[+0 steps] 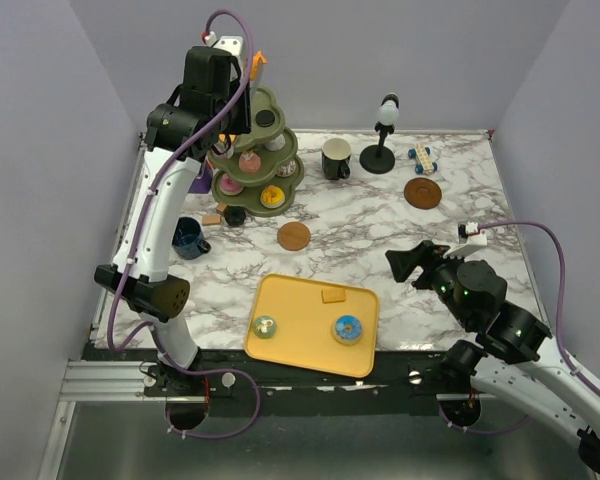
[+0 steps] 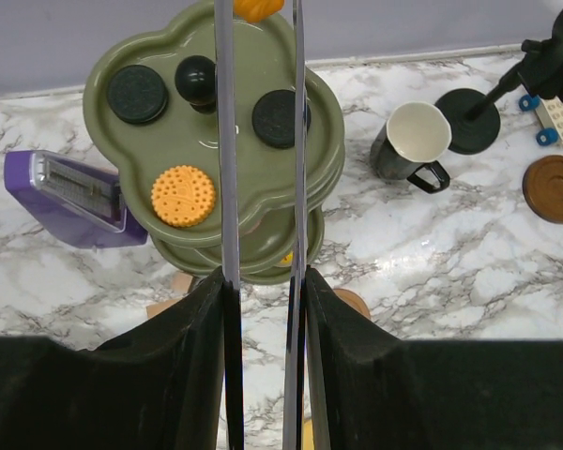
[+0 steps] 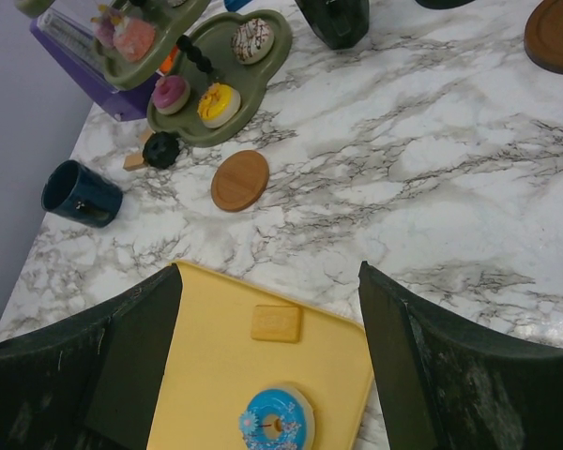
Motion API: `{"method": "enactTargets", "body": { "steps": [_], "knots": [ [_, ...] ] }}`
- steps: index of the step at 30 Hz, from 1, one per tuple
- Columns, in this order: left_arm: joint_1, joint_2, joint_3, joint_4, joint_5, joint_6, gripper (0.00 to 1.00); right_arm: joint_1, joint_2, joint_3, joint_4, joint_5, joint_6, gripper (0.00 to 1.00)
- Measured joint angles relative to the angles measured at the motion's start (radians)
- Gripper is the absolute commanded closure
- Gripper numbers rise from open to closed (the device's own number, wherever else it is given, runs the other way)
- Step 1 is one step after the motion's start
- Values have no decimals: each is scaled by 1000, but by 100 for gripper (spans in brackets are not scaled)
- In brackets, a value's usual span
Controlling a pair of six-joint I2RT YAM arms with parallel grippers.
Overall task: Serve the afternoon tea
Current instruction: Place the desert on the desert table.
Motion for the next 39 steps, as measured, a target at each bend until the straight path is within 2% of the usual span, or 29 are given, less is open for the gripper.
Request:
{"method": "enactTargets", "body": {
  "steps": [36,39],
  "knots": [
    [26,162,15,8,3,11,100,0,14,0,0,-6,0,16],
    [26,170,15,8,-3,11,98,0,17,0,0,-6,0,16]
  ]
}}
